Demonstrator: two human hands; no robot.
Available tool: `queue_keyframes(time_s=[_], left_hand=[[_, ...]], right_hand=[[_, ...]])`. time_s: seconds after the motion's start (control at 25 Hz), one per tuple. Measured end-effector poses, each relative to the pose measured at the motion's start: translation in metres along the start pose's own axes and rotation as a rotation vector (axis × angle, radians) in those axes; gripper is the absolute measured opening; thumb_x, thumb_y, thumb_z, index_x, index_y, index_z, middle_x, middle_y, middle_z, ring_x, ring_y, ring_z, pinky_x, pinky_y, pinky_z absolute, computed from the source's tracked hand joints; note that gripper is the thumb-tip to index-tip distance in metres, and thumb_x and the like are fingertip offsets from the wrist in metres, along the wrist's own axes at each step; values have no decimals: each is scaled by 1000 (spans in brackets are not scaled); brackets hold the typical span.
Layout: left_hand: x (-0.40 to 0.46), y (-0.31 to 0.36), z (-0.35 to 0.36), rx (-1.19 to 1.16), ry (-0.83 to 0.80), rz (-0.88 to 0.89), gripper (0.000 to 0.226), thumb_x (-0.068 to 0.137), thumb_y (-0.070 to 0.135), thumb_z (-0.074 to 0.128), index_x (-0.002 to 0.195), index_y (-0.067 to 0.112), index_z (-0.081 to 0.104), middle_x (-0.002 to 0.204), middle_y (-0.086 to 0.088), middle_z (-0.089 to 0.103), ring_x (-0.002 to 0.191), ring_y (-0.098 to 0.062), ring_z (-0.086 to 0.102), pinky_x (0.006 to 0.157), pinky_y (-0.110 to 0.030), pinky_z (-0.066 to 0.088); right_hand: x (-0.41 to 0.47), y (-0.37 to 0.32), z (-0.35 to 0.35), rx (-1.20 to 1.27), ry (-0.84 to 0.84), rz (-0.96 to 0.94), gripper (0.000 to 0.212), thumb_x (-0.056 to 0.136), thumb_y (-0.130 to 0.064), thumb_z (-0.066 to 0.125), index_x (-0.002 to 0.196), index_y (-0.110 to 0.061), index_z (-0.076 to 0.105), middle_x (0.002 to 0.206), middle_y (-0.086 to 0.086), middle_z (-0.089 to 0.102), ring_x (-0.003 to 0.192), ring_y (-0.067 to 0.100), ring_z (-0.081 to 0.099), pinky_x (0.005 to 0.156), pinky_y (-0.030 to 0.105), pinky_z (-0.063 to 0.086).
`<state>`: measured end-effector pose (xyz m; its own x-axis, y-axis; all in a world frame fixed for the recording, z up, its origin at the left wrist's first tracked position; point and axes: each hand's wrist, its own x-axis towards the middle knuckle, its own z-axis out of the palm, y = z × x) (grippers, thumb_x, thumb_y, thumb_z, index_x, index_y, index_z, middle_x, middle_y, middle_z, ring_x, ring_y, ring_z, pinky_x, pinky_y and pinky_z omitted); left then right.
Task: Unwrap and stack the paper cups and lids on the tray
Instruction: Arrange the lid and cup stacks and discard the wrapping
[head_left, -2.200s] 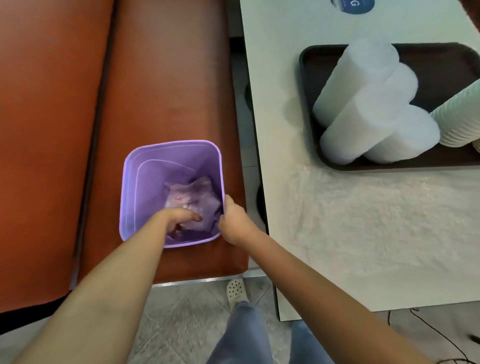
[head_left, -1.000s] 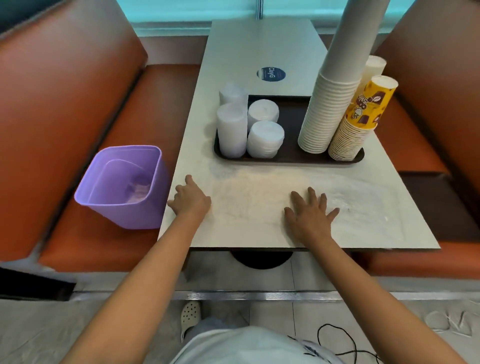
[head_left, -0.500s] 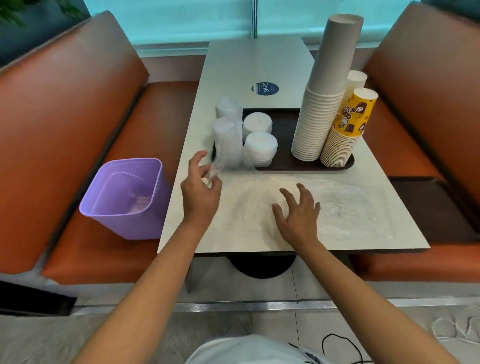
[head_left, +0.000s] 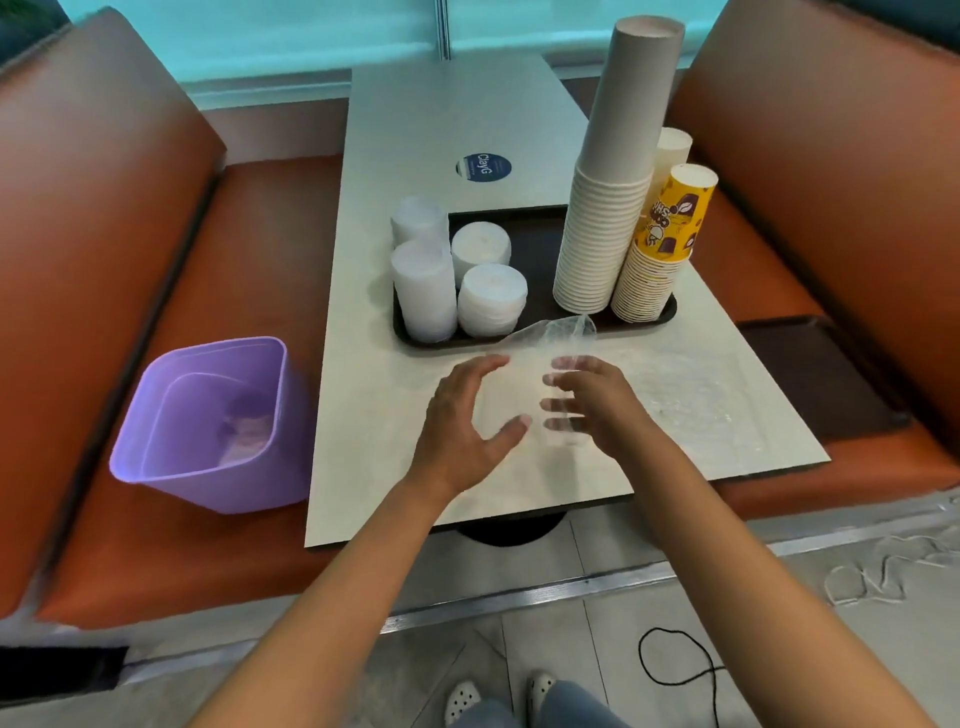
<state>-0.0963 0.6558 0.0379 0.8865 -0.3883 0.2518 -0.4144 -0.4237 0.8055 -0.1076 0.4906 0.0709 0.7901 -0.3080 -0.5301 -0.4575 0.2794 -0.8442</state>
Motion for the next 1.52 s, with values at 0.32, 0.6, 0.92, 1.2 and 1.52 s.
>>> queue_keyframes(time_s=[0.32,0.6,0.92,1.2,1.52], left_hand=[[33,-27,42,137,-118,-650,59,89,36,59,141,24,34,139,-13,38,125,-28,43,102,-33,35],[64,1,45,273,93,-28,53,88,39,54,135,16,47,136,-8,49,127,-26,44,100,-40,35],[86,9,68,-84,-21,-246,14,92,18,59,105,16,62,91,-3,64,79,-14,59,82,-35,52],[84,12,85,188,205,-16,40,90,33,56,124,12,56,122,-3,59,112,-17,53,94,-32,41],[26,-22,122,643,-252,-393,56,99,50,17,150,35,-2,159,4,-8,146,-20,-10,116,-50,-7]], right_hand=[[31,16,-28,-211,-3,78,16,95,-9,47,108,-12,54,97,5,64,69,23,61,63,32,51],[43,1,-56,-326,-346,-59,23,99,-12,41,95,-18,63,79,-1,59,59,16,56,53,26,45],[50,8,-79,-532,194,-889,13,89,-13,61,102,-16,60,100,-7,55,84,1,49,69,17,40],[67,3,-90,-602,-117,-412,23,94,-21,53,75,-15,62,71,-2,62,63,10,54,61,22,44],[70,26,-92,-455,-143,-136,24,95,-33,52,100,-10,55,84,3,63,54,18,58,41,20,42]])
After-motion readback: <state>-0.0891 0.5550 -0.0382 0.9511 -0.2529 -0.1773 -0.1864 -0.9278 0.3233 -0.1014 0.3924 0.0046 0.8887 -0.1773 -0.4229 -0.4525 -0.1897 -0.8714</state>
